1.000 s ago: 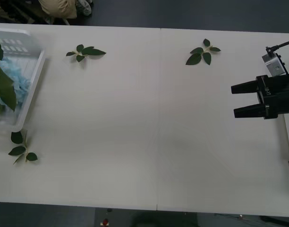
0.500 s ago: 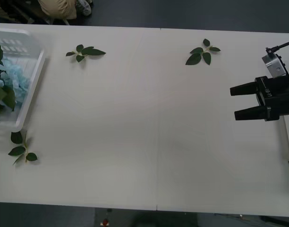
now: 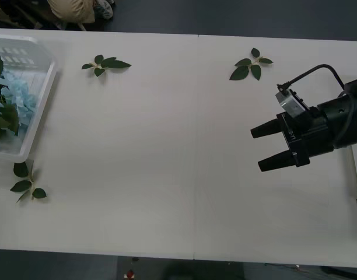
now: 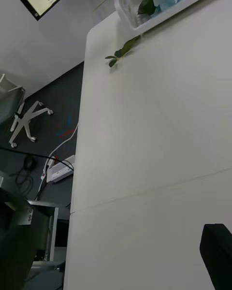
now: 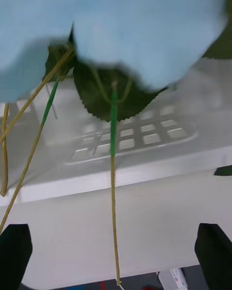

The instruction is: Put the red flowers into the right box and the blue flowers into the left box

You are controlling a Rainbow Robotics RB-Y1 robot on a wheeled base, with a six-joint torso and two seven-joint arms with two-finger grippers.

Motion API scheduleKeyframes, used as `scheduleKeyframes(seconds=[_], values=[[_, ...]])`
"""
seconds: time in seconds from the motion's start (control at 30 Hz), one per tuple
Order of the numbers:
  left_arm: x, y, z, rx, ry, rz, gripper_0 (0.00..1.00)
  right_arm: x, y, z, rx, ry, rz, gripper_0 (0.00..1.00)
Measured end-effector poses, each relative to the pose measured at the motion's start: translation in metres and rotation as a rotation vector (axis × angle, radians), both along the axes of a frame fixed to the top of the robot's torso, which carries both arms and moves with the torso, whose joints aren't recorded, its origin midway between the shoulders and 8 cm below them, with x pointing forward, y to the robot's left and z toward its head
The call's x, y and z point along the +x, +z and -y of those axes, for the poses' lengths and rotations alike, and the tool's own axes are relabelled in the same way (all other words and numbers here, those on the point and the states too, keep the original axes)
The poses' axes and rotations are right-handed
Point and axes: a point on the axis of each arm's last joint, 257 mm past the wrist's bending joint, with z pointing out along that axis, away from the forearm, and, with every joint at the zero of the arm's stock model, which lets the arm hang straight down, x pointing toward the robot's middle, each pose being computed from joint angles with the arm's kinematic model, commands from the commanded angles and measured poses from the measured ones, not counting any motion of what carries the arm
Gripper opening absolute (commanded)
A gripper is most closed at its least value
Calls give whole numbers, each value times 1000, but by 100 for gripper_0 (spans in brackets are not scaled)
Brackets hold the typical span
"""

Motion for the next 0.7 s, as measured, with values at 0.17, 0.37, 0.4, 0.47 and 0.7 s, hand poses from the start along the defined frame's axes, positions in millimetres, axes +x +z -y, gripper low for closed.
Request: scheduleKeyframes(seconds=[0.17,0.37,0.4,0.47,0.7], values=[[0,63,66,-198,-297,174,100,1,7,3,5,3,11,100],[3,112,184,-511,-596,373,100,3,10,4,8,0,17,100],[6,100,203,-548,-611,361,100,3,10,4,8,0,17,100],[11,68,243,-625,-626,333,100,3,9,4,6,-1,17,100],[30,-10,373,-765,-678,313,100,5,3,8,-24,-5,26,100]])
